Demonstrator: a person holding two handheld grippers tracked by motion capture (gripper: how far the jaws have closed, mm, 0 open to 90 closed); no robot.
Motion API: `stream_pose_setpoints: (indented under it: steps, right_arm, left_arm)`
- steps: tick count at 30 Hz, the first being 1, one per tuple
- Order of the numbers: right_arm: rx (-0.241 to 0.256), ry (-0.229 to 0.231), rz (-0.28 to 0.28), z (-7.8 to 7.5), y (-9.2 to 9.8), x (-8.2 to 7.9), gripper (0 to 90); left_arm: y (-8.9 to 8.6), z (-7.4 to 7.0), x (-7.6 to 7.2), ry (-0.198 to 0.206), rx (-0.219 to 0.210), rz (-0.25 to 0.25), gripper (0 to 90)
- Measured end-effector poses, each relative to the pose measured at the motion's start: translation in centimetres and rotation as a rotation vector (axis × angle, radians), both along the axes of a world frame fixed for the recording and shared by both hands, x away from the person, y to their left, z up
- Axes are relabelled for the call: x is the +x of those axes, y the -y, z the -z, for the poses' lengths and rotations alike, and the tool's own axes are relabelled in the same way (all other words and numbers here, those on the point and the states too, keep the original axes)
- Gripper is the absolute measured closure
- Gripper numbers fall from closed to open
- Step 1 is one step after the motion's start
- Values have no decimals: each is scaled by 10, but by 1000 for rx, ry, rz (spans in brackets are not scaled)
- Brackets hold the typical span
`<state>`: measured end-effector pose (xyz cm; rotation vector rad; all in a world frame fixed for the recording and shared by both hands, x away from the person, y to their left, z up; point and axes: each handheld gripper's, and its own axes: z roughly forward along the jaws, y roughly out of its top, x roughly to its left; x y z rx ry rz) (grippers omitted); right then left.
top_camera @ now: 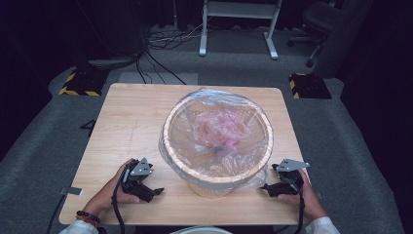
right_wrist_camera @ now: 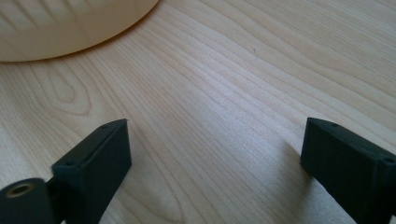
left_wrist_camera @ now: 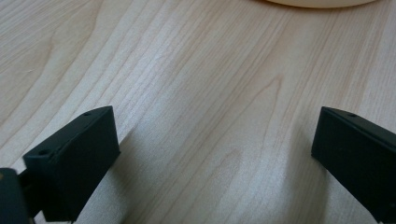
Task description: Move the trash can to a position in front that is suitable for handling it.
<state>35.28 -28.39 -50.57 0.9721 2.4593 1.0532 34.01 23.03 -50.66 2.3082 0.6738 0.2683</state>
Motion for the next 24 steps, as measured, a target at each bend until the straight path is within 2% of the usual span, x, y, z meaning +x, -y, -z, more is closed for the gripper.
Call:
stream_pose_setpoints:
  steps: [2,9,11,12,13,14,15,16,17,20,23,24]
  right_arm:
    - [12,11,-15,-1,1,-1,163]
    - [22,23,-32,-2,1,-1,159]
    - [22,33,-39,-3,1,-1,157]
    - [38,38,-43,-3,1,-1,157]
    - [82,46,-69,-7,-2,-2,158]
    - [89,53,-88,-8,-4,-3,157]
    - [89,53,-88,-8,-4,-3,157]
    - [87,71,-129,-12,-11,-3,162]
    - [87,71,-129,-12,-11,-3,162]
    - [106,94,-185,-16,-22,-3,169]
    - [105,108,-224,-19,-32,-3,167]
    - [120,114,-241,-21,-37,-2,170]
  left_arm:
    - [2,0,-1,1,1,-12,2]
    - [4,0,-2,4,2,-30,4]
    - [4,0,-1,4,2,-16,4]
    - [5,0,0,2,1,-5,4]
    - [8,0,3,-2,-3,12,1]
    - [10,0,4,0,-3,26,2]
    - [10,0,4,0,-3,26,4]
    - [13,0,7,-1,-2,46,3]
    - [13,0,7,-1,-2,46,1]
    - [21,0,11,-2,-1,71,2]
    - [27,0,16,-2,-11,116,3]
    - [29,0,18,-6,-7,134,2]
